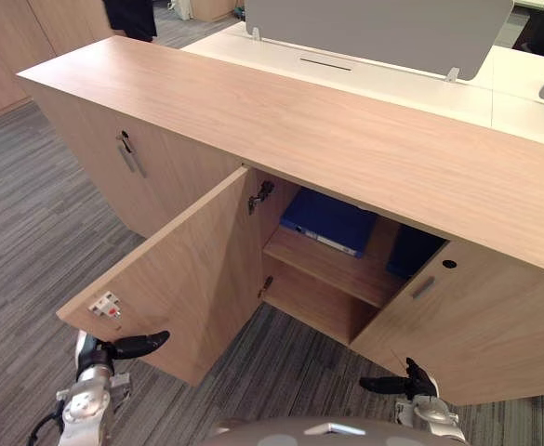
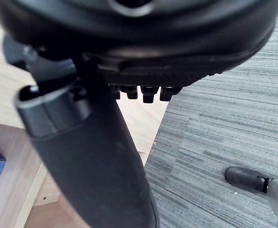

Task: Walk over to the cabinet, pick up the folder, carry it to the office cabinet, place the folder inside the office cabinet, then close the office cabinet door

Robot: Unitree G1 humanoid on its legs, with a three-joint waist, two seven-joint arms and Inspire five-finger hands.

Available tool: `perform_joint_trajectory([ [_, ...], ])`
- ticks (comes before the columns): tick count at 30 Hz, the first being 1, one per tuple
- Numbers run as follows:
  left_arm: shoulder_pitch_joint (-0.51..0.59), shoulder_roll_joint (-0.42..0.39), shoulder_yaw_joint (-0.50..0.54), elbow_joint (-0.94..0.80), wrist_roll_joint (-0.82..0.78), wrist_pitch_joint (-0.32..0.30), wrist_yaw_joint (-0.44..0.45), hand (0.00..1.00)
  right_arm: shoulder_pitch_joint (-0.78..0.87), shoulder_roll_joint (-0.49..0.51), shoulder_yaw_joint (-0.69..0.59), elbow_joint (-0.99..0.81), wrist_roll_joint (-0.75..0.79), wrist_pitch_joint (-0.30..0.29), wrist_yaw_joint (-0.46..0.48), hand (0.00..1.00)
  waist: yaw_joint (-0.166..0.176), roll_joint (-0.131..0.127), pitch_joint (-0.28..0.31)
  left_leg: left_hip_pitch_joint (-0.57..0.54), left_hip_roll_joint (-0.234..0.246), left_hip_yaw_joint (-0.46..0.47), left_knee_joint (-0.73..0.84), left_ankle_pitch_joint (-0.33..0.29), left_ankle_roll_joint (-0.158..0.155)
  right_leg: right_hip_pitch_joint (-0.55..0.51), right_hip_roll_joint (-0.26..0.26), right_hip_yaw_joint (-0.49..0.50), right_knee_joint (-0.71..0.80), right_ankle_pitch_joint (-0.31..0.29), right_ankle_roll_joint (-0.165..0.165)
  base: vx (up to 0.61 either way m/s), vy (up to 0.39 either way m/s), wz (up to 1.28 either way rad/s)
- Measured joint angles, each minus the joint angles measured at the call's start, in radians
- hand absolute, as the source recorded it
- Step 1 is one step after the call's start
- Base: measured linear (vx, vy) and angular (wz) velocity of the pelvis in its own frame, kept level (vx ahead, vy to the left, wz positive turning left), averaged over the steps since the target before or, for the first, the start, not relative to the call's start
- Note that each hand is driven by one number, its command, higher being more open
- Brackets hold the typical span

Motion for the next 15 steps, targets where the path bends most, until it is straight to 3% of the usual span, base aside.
perform_joint_trajectory([
  [6, 0.095, 0.056, -0.128, -0.059, -0.023, 0.0, -0.119, 1.0, 0.003, -0.001, 0.028, 0.001, -0.003, 0.0, 0.021, 1.0, 0.003, 0.015, 0.003, -0.006, -0.003, 0.003, 0.003, 0.0, 0.0, -0.004, -0.007, 0.003, -0.002, 0.007, 0.004, 0.0, 0.0, 0.0],
  [10, 0.115, 0.1, -0.246, -0.059, -0.057, 0.0, -0.21, 1.0, -0.011, -0.004, 0.063, 0.001, -0.038, 0.0, 0.036, 1.0, 0.003, 0.022, 0.003, -0.038, -0.007, 0.023, 0.006, 0.005, 0.008, -0.042, -0.009, 0.021, -0.005, 0.025, 0.005, -0.05, 0.019, -0.12],
  [15, 0.119, 0.118, -0.355, -0.066, -0.062, -0.001, -0.264, 1.0, -0.018, -0.005, 0.085, 0.003, -0.038, 0.002, 0.04, 1.0, -0.005, 0.034, 0.002, -0.089, -0.014, 0.034, 0.006, 0.012, 0.016, -0.091, -0.014, 0.035, -0.014, 0.043, 0.009, -0.05, 0.021, -0.1],
])
